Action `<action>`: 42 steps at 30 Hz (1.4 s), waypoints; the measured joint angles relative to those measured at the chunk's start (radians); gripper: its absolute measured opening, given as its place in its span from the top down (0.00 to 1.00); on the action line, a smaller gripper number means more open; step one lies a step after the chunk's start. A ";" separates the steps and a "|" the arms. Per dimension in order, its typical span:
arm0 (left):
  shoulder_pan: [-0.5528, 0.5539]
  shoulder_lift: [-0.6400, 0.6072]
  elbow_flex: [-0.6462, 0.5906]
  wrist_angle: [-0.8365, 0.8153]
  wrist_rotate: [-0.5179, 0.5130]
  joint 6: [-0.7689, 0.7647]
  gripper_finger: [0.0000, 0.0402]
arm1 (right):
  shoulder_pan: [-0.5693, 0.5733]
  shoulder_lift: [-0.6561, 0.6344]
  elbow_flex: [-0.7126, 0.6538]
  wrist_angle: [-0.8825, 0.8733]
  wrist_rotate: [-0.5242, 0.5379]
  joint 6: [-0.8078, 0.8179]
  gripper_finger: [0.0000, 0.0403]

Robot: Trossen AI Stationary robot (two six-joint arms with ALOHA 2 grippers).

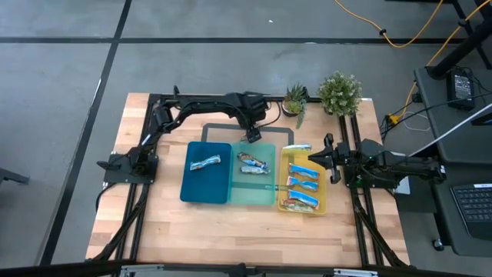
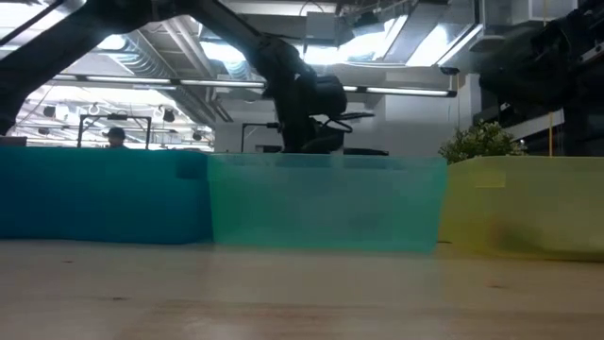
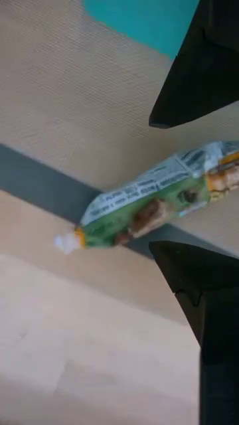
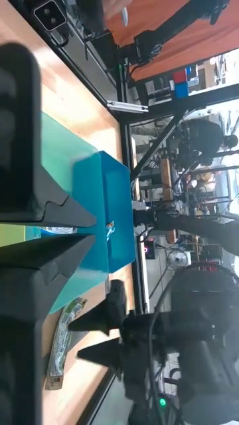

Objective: Pick and place Granola Bars by type
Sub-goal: Put the left yellow granola bar into the green bin

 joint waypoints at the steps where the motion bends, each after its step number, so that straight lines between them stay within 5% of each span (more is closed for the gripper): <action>1: -0.001 0.002 0.000 -0.003 0.005 0.000 0.29 | 0.000 0.000 0.000 0.000 0.000 0.000 0.93; 18: -0.001 0.047 0.000 0.031 -0.045 -0.006 0.32 | 0.000 0.009 0.000 0.001 0.009 0.000 0.93; 42: 0.000 0.046 0.000 0.026 -0.001 -0.052 0.92 | 0.000 0.010 0.000 0.000 0.008 0.000 0.93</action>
